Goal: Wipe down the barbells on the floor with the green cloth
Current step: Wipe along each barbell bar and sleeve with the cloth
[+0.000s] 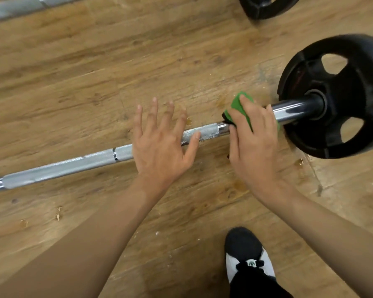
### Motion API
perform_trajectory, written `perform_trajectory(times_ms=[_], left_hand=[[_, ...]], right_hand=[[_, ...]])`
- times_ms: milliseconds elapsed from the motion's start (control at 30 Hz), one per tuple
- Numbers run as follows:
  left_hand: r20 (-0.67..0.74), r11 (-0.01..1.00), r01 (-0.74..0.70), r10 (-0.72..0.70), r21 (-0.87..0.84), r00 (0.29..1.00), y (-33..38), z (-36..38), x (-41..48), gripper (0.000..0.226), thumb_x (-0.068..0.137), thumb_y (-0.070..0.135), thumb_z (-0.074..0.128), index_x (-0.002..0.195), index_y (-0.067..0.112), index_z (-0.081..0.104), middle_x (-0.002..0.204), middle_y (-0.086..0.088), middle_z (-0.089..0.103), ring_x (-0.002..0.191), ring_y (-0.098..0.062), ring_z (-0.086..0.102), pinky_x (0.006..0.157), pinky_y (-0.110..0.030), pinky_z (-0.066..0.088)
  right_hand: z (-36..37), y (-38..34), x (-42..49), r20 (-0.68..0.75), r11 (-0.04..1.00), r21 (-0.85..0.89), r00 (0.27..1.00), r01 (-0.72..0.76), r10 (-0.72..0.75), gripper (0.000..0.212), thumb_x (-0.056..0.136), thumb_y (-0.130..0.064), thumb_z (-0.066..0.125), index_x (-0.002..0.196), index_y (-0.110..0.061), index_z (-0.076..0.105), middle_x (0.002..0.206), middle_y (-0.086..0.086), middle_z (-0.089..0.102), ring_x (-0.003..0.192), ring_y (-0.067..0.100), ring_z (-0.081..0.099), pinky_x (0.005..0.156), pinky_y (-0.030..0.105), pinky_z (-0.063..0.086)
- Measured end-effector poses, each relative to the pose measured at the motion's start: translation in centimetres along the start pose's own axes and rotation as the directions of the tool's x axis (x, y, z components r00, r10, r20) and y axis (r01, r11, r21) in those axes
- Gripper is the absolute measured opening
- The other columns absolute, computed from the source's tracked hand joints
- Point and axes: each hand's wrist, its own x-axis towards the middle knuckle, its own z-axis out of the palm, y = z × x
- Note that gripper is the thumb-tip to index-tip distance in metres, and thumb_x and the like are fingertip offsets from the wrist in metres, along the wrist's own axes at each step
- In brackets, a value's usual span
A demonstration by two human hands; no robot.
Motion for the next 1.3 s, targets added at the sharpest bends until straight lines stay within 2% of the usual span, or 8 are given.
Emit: perform_trajectory(times_ms=[67, 133, 233, 400, 700, 933, 1067, 1300], left_hand=[[0.010, 1.000, -0.006, 0.006, -0.004, 1.000, 0.5, -0.3, -1.0, 0.060, 0.107, 0.057, 0.035, 0.144, 0.018, 0.063, 0.150, -0.010, 0.060, 0.149, -0.039, 0.041, 0.126, -0.058, 0.020], [0.017, 1.000, -0.021, 0.021, 0.000, 1.000, 0.9, -0.5, -1.9, 0.061, 0.107, 0.056, 0.035, 0.148, 0.018, 0.059, 0.150, -0.007, 0.060, 0.150, -0.037, 0.041, 0.126, -0.057, 0.021], [0.020, 1.000, -0.029, 0.029, -0.003, 0.999, 1.4, -0.9, -3.3, 0.062, 0.108, 0.055, 0.033, 0.151, 0.017, 0.055, 0.149, -0.006, 0.061, 0.151, -0.036, 0.039, 0.126, -0.057, 0.022], [0.028, 0.999, -0.040, 0.040, 0.003, 0.999, 2.3, -1.5, -5.7, 0.061, 0.109, 0.054, 0.033, 0.152, 0.016, 0.054, 0.152, -0.005, 0.058, 0.151, -0.036, 0.039, 0.125, -0.057, 0.023], [0.184, 0.994, -0.112, 0.111, -0.006, 0.977, 3.0, -3.0, -8.5, 0.074, 0.107, 0.060, 0.018, 0.161, 0.014, 0.038, 0.166, -0.011, 0.039, 0.158, -0.034, 0.024, 0.127, -0.059, 0.015], [0.240, 0.943, -0.332, 0.327, -0.020, 0.914, -3.4, -5.1, -10.8, 0.074, 0.107, 0.056, 0.020, 0.166, 0.010, 0.023, 0.172, -0.015, 0.022, 0.161, -0.030, 0.012, 0.130, -0.054, 0.005], [0.263, 0.941, -0.331, 0.303, 0.070, 0.916, -8.6, -5.4, -11.8, 0.074, 0.107, 0.056, 0.019, 0.165, 0.010, 0.024, 0.171, -0.016, 0.024, 0.161, -0.034, 0.015, 0.130, -0.054, 0.003], [0.246, 0.945, -0.302, 0.265, 0.126, 0.932, -7.9, -5.2, -12.1, 0.071, 0.109, 0.058, 0.018, 0.162, 0.014, 0.036, 0.166, -0.019, 0.035, 0.158, -0.038, 0.023, 0.129, -0.057, 0.008]], right_hand=[[-0.1, 0.3, -0.4, 0.002, 1.000, 0.002, 1.000, 0.021, -0.021, 0.028, 0.108, -0.018, 0.049, 0.121, -0.006, 0.070, 0.138, 0.014, 0.062, 0.122, 0.036, 0.060, 0.119, 0.052, 0.034], [-0.3, 0.2, 1.5, 0.045, 0.999, -0.039, 0.999, -0.007, 0.008, 0.028, 0.106, -0.023, 0.050, 0.103, -0.009, 0.074, 0.113, 0.008, 0.071, 0.095, 0.034, 0.067, 0.091, 0.042, 0.050], [-0.7, 0.0, 2.8, 0.098, 0.991, -0.128, 0.994, -0.042, 0.055, 0.030, 0.101, -0.029, 0.051, 0.090, -0.013, 0.074, 0.093, 0.005, 0.070, 0.073, 0.035, 0.064, 0.061, 0.033, 0.035], [-1.7, 0.0, -5.3, -0.021, 1.000, -0.014, 1.000, 0.004, -0.004, 0.029, 0.107, -0.012, 0.049, 0.129, -0.004, 0.067, 0.143, 0.016, 0.058, 0.129, 0.036, 0.056, 0.120, 0.052, 0.033], [-3.1, -0.4, -3.1, 0.098, 0.983, -0.134, 0.985, -0.127, 0.140, 0.028, 0.097, -0.027, 0.053, 0.106, -0.014, 0.076, 0.102, 0.005, 0.070, 0.085, 0.033, 0.065, 0.068, 0.034, 0.037], [-3.3, -1.4, -6.7, -0.192, 0.994, 0.106, 0.981, 0.004, 0.017, 0.027, 0.106, -0.014, 0.052, 0.124, -0.006, 0.070, 0.127, 0.012, 0.067, 0.111, 0.033, 0.064, 0.093, 0.046, 0.048], [-1.1, -4.3, -9.4, -0.083, 0.981, 0.091, 0.983, 0.174, -0.166, 0.030, 0.104, -0.009, 0.054, 0.130, -0.001, 0.066, 0.135, 0.017, 0.064, 0.120, 0.039, 0.060, 0.112, 0.053, 0.040], [1.2, -9.6, -10.5, 0.008, 0.988, 0.148, 0.999, -0.049, 0.049, 0.038, 0.107, -0.020, 0.040, 0.130, -0.007, 0.067, 0.136, 0.007, 0.065, 0.137, 0.031, 0.050, 0.126, 0.046, 0.018]])
